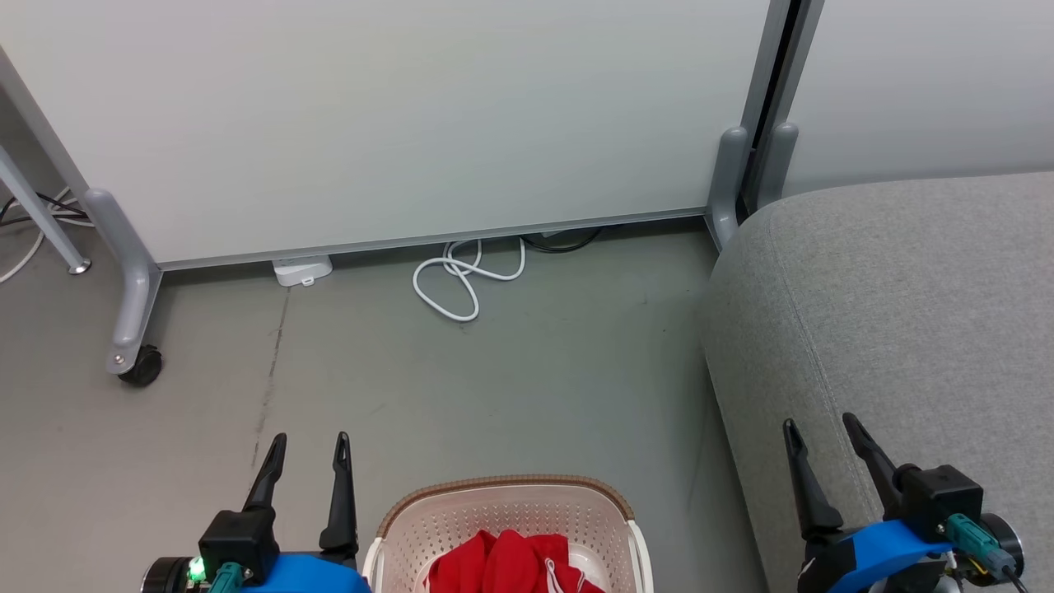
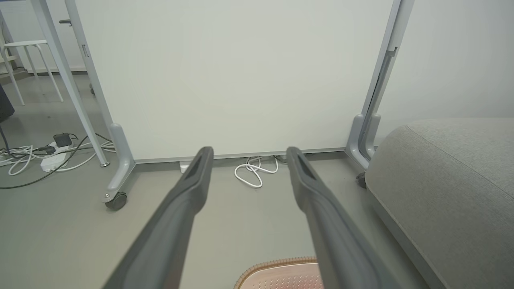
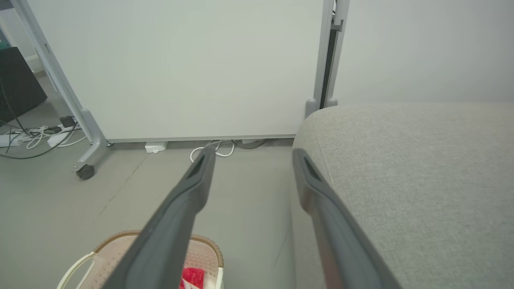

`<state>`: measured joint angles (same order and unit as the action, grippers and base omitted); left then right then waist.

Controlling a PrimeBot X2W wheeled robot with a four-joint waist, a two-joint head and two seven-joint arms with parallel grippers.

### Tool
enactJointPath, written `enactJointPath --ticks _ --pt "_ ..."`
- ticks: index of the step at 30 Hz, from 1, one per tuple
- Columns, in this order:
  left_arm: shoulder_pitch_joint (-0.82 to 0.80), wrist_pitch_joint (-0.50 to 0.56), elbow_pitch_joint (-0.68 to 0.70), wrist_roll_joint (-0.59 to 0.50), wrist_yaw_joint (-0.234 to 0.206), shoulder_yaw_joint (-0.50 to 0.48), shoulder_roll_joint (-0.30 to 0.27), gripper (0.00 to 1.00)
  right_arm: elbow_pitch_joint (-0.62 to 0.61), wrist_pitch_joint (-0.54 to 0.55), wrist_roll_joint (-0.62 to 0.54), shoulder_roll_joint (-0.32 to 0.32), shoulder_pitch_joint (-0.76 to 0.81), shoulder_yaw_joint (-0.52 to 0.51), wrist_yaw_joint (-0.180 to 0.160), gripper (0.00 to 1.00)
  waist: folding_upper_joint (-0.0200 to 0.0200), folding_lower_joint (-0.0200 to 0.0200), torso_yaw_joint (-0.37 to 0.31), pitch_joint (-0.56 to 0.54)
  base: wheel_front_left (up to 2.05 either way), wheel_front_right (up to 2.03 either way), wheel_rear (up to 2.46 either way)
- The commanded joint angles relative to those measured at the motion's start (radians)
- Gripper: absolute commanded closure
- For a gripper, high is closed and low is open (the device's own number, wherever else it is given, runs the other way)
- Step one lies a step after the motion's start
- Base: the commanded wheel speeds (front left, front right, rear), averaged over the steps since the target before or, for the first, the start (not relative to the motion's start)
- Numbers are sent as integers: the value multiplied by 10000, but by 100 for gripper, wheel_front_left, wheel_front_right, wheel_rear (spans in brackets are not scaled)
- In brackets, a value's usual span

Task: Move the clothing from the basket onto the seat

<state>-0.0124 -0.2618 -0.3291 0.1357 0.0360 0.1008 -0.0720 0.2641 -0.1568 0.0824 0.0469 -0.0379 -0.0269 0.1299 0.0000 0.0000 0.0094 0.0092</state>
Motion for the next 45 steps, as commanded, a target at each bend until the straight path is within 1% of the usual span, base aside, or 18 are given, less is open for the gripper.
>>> enactJointPath --ticks 1,3,16,20,27,32,39,45 --pt "-80 -48 -38 -45 -26 -21 -9 0 18 -69 -47 63 -18 0 10 0 0 0 -1 -7 0 0 0" --pt "-77 -48 -19 12 -75 -69 4 0 26 -72 -28 61 -22 11 10 0 0 0 -4 -4 0 0 0" --pt "-109 -48 -44 89 -27 -87 22 0 65 -61 32 61 -34 57 10 0 0 0 -14 30 0 0 0" --pt "-16 -47 -43 89 -51 -93 11 0 67 -51 39 58 -112 203 10 0 0 0 -156 83 0 0 0" --pt "-217 -39 -228 92 64 -40 -61 0 -45 -107 112 57 -607 779 9 0 0 0 -1015 804 0 0 0" --pt "-550 -17 -807 93 168 93 -101 0 -44 -236 179 52 -1009 1195 9 0 0 0 -1682 1540 0 0 0" --pt "-1336 47 -2254 104 326 236 -317 0 -58 -505 398 48 -1710 2001 9 0 0 0 -2587 2732 0 0 0" --pt "-2232 419 -3680 126 391 253 -582 0 -131 -715 644 46 -2383 2776 9 0 0 0 -3322 3997 0 0 0"
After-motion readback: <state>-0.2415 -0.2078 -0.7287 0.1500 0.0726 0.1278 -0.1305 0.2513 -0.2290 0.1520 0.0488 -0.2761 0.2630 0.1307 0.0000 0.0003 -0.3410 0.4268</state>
